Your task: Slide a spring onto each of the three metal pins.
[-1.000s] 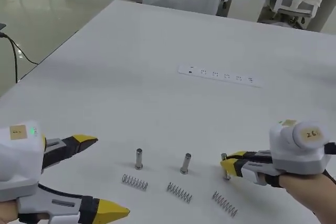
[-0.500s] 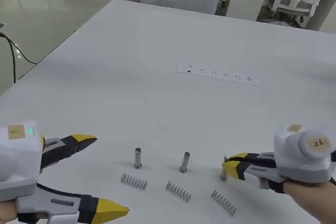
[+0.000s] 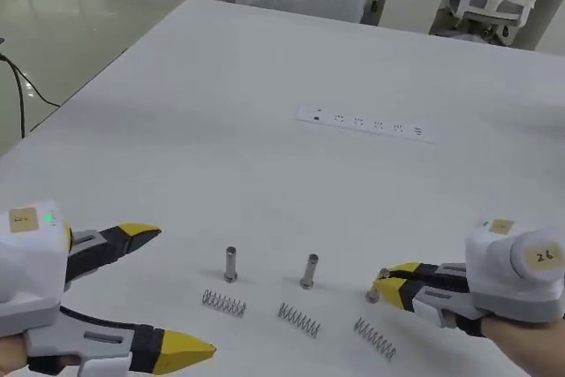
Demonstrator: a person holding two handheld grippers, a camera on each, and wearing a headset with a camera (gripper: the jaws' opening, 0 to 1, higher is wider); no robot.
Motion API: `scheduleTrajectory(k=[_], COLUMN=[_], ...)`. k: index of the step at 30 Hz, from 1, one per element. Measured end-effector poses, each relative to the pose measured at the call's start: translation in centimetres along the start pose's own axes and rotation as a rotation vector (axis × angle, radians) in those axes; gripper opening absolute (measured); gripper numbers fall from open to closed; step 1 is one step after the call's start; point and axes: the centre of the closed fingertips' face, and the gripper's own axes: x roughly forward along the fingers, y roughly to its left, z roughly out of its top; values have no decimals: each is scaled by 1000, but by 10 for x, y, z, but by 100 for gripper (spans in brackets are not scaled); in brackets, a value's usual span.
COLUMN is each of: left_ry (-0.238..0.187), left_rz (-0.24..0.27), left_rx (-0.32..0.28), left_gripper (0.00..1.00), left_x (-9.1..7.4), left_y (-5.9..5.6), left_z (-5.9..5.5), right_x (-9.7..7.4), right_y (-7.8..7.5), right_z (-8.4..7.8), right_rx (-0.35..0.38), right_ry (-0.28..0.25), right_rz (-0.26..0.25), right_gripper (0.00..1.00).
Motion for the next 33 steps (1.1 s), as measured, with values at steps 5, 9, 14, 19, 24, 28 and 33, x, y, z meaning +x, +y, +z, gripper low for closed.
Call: scheduleTrajectory(k=[5,9,14,19,24,28,33], left_ry=[1,-1,-7,-11,-15,-17,-16], left_rz=[-2,0,1,3,5,7,9], left_rx=[-1,2,0,-6,-10,-12,-19], left_gripper=[95,95,94,94,94,94,94], left_x=[0,-1,-1,-1,-1,-1,-1], left_y=[-1,-1,-1,0,-1,-1,-3], left_z=[0,0,1,1,1,1,-1], right_x=[0,0,0,-2,-3,-5,-6], right_y=[0,1,0,0,-2,-3,0], right_z=[0,0,0,2,3,4,8], right_rx=[-9,0,8,21,23,25,23], right_ry=[7,10,6,-8,-10,-14,-26], right_rz=[-3,-2,-3,-4,-9,-14,-10], right_gripper=[6,6,6,9,13,14,16])
